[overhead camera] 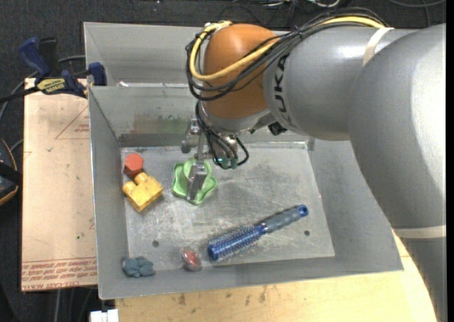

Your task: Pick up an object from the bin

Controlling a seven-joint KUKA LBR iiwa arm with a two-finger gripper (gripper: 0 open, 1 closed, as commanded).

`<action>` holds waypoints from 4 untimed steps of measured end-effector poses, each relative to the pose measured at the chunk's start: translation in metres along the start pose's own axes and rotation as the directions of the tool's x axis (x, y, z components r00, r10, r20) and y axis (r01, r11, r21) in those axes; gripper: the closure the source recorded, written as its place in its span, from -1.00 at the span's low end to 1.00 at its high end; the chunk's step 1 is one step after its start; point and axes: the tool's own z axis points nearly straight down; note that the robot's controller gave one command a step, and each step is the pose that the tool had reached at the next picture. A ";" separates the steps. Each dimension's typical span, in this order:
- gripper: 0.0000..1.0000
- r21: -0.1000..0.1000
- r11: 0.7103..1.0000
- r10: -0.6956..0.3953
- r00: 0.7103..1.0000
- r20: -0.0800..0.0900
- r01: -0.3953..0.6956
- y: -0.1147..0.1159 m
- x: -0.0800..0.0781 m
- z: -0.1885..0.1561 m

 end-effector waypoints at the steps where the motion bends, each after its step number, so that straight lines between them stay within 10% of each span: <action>1: -1.00 -0.001 0.991 -0.132 0.991 0.011 0.132 -0.042 -0.005 0.067; 2: 1.00 -0.001 0.991 -0.134 0.991 0.009 0.134 -0.041 -0.005 0.063; 3: 1.00 0.004 0.934 -0.357 0.934 0.018 0.357 -0.039 0.019 -0.122; 4: 1.00 0.003 0.886 -0.464 0.886 0.002 0.464 -0.083 0.012 -0.049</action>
Offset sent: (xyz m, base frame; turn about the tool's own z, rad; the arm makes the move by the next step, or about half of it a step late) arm 0.0031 -0.0416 -0.0664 -0.1359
